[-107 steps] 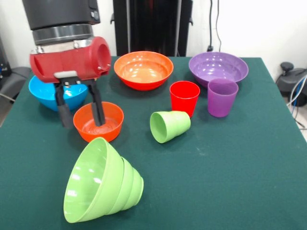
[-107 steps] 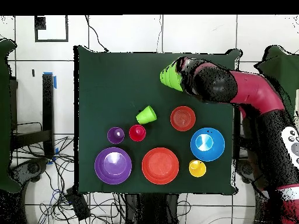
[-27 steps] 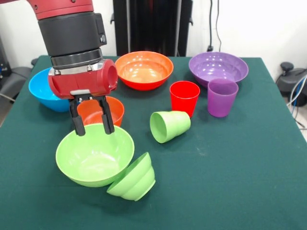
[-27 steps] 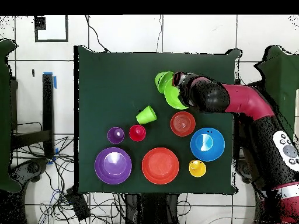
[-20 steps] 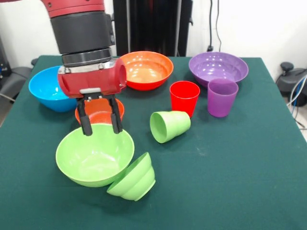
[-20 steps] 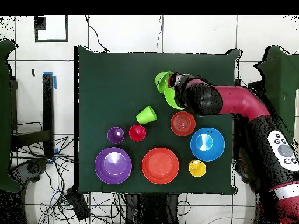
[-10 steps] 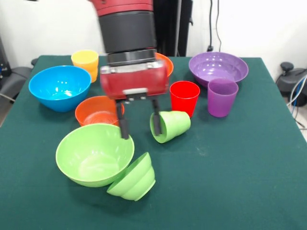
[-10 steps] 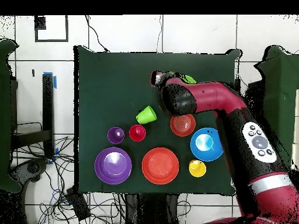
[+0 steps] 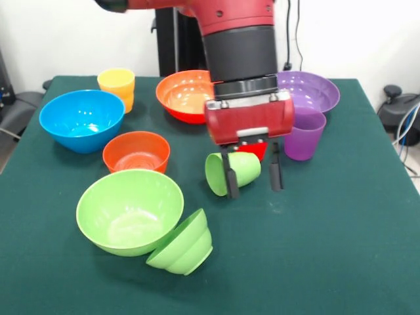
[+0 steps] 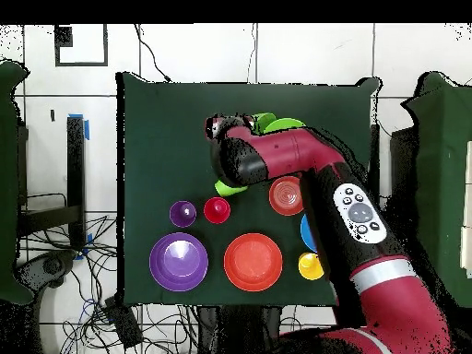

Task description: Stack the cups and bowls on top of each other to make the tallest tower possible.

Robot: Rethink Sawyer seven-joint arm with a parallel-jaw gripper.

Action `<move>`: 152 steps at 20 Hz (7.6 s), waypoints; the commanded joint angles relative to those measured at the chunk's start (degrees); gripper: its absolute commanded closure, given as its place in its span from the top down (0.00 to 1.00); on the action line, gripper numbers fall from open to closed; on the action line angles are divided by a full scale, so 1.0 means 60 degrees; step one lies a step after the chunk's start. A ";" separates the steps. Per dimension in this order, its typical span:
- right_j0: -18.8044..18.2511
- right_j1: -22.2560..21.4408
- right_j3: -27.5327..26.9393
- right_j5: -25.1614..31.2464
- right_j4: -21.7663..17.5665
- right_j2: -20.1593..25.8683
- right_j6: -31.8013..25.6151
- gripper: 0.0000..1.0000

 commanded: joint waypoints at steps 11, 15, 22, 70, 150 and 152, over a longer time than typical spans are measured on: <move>-0.1066 0.0769 -0.0059 -0.0324 -0.0426 -0.0301 -0.0428 1.00; -0.1750 0.0772 -0.0274 0.0099 -0.0324 0.0053 -0.0920 1.00; -0.2338 0.0640 -0.0144 0.0384 -0.0253 0.0328 -0.1056 1.00; -0.1665 0.0895 0.0050 -0.1143 -0.0660 -0.0779 0.0230 1.00; 0.2567 0.0005 0.3016 -0.4131 0.1373 -0.5324 0.0914 1.00; 0.2781 0.0124 0.3057 -0.4419 0.1483 -0.5472 0.0955 1.00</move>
